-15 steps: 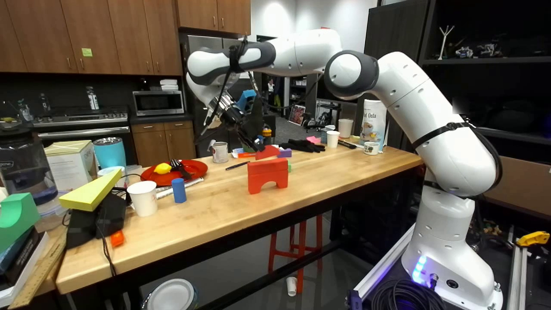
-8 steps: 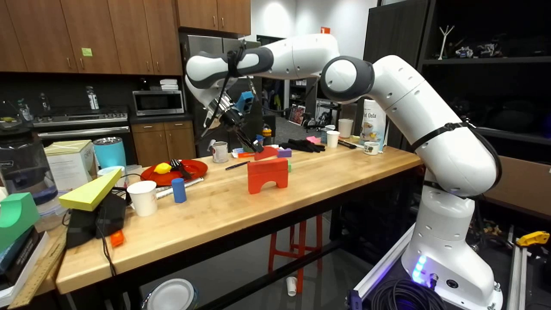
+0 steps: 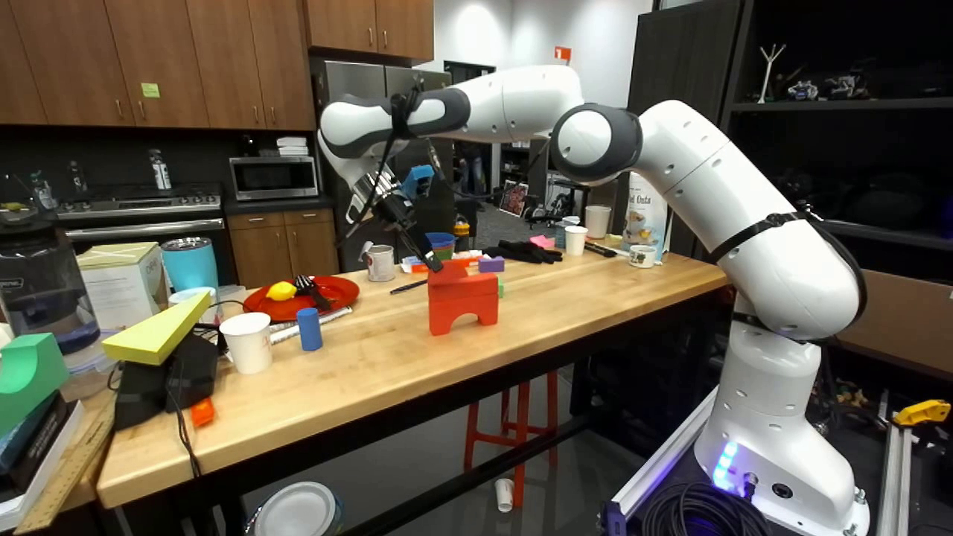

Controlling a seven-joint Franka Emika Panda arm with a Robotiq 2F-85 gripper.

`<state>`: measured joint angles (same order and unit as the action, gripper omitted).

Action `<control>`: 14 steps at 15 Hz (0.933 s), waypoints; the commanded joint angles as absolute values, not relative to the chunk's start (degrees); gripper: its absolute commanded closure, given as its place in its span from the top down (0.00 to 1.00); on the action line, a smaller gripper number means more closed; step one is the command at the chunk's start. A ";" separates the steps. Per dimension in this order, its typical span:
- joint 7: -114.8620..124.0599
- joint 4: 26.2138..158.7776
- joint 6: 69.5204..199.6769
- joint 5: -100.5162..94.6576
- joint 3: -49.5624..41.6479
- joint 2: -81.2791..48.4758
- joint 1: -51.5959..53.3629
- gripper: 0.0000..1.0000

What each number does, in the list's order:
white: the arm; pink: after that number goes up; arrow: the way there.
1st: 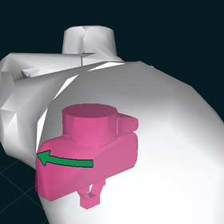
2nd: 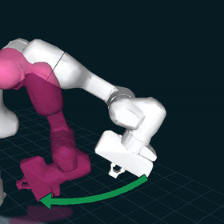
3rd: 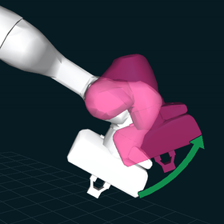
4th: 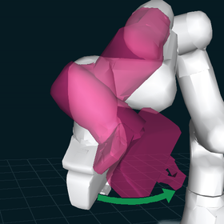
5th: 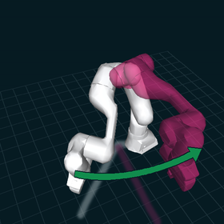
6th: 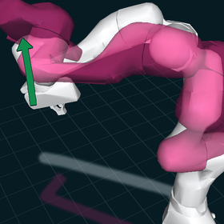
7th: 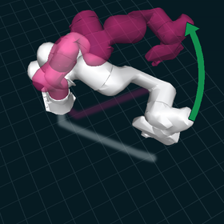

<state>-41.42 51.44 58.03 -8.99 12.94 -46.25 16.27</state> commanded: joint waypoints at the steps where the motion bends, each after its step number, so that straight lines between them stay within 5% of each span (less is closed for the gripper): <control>1: -37.73 49.73 58.13 -9.46 12.27 -46.67 17.35 0.16; 14: -37.00 49.05 59.48 -13.97 12.68 -46.00 18.86 0.16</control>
<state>-33.38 49.90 58.17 -10.89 12.94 -46.44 18.28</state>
